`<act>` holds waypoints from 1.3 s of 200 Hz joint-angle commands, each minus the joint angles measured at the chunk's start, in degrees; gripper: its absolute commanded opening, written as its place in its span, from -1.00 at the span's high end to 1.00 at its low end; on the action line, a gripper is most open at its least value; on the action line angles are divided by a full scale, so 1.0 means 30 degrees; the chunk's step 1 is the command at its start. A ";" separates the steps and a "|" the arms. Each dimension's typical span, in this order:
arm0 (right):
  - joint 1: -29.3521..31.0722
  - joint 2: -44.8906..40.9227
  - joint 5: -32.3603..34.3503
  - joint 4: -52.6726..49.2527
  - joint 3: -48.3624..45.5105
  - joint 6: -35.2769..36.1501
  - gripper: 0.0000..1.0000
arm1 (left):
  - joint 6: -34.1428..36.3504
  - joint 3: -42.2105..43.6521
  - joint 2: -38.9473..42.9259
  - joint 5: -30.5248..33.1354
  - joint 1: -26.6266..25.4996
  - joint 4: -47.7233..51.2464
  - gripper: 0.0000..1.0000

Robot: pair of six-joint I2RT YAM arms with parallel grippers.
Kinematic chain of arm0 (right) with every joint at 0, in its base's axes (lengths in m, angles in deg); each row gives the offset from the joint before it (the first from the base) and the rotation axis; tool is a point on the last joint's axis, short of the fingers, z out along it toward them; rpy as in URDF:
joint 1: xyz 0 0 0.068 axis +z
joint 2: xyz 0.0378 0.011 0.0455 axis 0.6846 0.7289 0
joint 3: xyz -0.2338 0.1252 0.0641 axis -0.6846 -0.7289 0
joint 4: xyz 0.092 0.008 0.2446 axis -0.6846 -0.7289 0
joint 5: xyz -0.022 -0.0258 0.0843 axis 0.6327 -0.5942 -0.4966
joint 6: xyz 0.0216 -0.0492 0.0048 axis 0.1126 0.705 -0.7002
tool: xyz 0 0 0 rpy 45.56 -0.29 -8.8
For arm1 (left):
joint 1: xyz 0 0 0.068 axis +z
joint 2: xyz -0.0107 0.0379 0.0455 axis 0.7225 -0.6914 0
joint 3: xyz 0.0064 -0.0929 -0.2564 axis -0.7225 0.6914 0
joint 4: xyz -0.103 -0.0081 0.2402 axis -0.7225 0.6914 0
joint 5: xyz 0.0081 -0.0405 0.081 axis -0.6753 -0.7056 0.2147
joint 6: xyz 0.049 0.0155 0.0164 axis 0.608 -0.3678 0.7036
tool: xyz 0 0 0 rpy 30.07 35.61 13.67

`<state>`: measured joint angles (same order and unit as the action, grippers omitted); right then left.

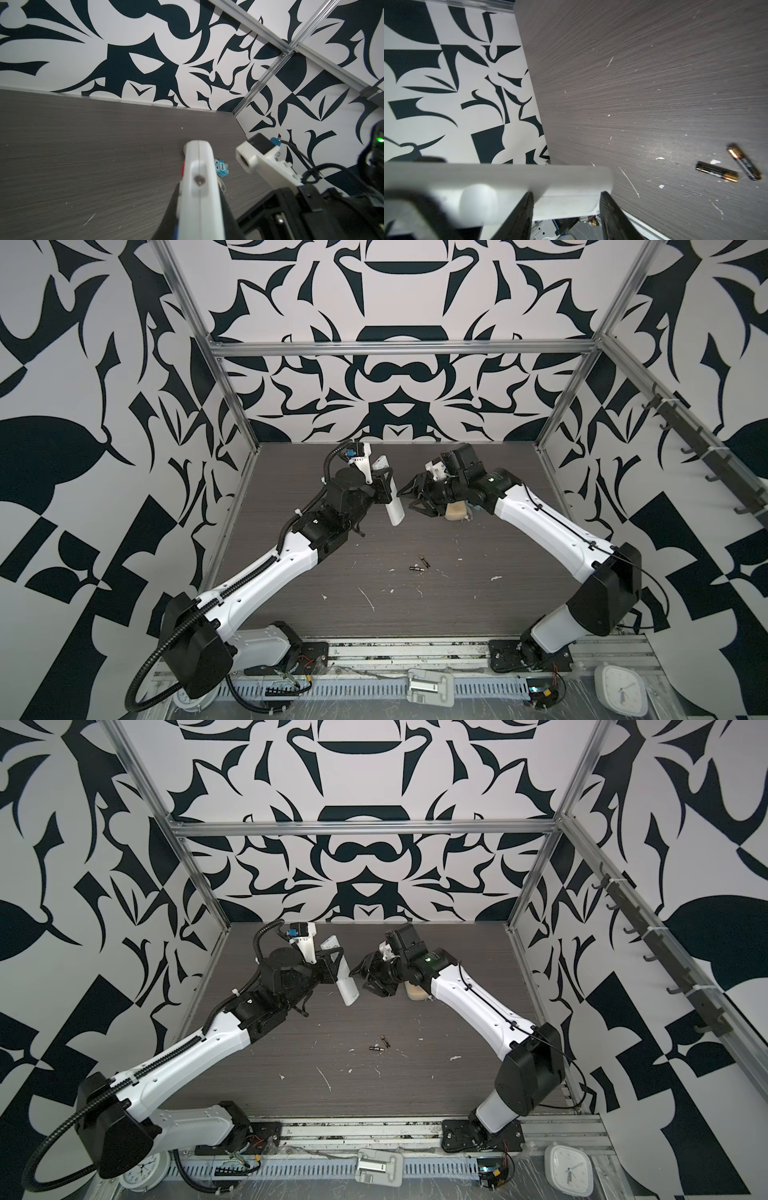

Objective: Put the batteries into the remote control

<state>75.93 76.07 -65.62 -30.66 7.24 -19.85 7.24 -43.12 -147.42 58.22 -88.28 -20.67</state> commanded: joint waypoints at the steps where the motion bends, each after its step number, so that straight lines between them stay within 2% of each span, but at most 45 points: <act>1: -0.0136 0.0108 0.1036 -0.0908 0.0092 0.0204 -0.08 | 0.0250 -0.1067 0.0928 0.0482 -0.0110 -0.0876 1.00; 56: -0.0136 0.0104 0.1087 -0.1169 0.1003 0.0940 -0.11 | 0.0221 -0.0875 0.1018 0.0531 -0.0114 -0.0786 1.00; 68: -0.0141 0.0024 0.1088 -0.1568 0.1494 0.1442 -0.20 | 0.0236 -0.0896 0.1056 0.0593 -0.0114 -0.0674 1.00; 93: -0.0158 -0.0642 0.0949 -0.1752 0.1702 0.1442 -0.52 | 0.0367 -0.0915 0.1181 0.0870 -0.0100 -0.0451 1.00; 131: -0.0228 -0.0462 0.0276 -0.0963 0.2523 0.0142 -0.73 | 0.0288 -0.0925 0.1131 0.1157 -0.0114 -0.0535 1.00; 160: -0.0117 -0.0303 0.0071 -0.0196 0.2371 -0.0533 -0.77 | -0.0366 -0.0787 0.0901 0.1618 -0.0184 -0.1300 1.00; 260: 0.0077 -0.0492 -0.0224 0.1847 0.1622 -0.2261 -0.79 | -0.2240 -0.0032 0.0311 0.5439 -0.0876 -0.3452 1.00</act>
<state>75.72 76.27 -65.22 -28.02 12.49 -25.14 3.28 -44.30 -146.43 69.93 -90.62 -26.18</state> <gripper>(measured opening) 0.894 0.203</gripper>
